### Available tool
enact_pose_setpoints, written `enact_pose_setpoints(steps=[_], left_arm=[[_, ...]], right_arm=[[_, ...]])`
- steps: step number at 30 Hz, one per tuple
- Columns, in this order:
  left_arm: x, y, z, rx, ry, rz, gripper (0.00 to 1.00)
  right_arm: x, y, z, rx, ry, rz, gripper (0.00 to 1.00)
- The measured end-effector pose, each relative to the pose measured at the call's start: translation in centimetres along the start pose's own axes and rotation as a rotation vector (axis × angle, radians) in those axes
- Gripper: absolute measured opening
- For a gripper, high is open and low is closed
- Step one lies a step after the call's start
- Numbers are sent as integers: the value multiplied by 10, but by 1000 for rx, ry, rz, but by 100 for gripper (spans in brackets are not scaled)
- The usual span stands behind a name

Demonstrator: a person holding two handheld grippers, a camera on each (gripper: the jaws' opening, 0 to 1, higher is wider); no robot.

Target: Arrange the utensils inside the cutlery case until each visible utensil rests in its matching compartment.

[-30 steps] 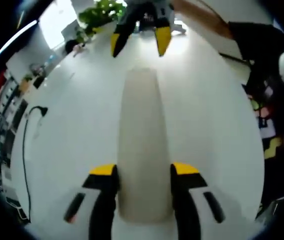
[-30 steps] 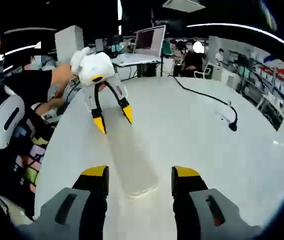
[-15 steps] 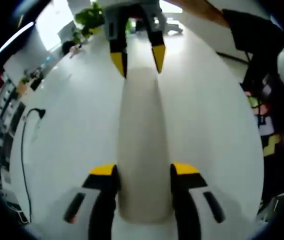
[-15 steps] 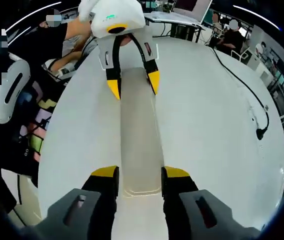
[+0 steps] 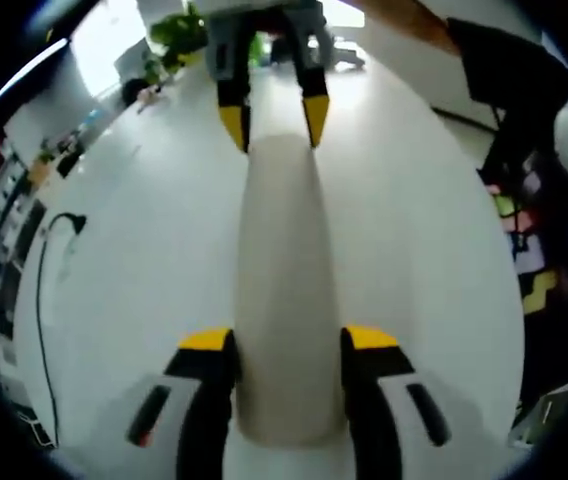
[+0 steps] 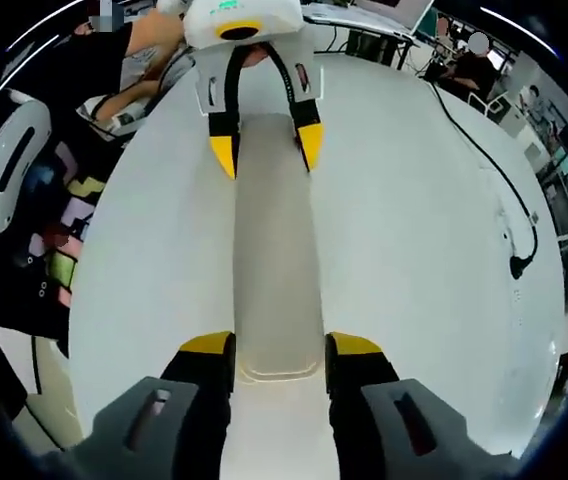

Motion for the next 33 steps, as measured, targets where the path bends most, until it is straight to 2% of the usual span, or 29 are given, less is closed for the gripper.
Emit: enact_pose_setpoints(steps=[8, 31, 32, 33], left_arm=[[-1, 0, -1, 4, -13, -8, 45], [-2, 0, -1, 3, -18, -16, 45], [-2, 0, -1, 2, -18, -16, 45], [-2, 0, -1, 2, -17, -17, 45]], right_arm=[[8, -3, -1, 3, 23, 15, 38], [6, -10, 2, -39, 59, 16, 36], [6, -11, 3, -37, 61, 15, 34], [6, -12, 3, -34, 64, 9, 26]])
Point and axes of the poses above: the point that each gripper's makers call its tool centre point, and the gripper's own axes: y roughly forward along the fingers, x roughly to its right, z roughly out of its top, the point moved 6 cm from there along -y, roughly backward along the fingers, and after that the axes turned 6 degrees about y, right-handed, at the moved point
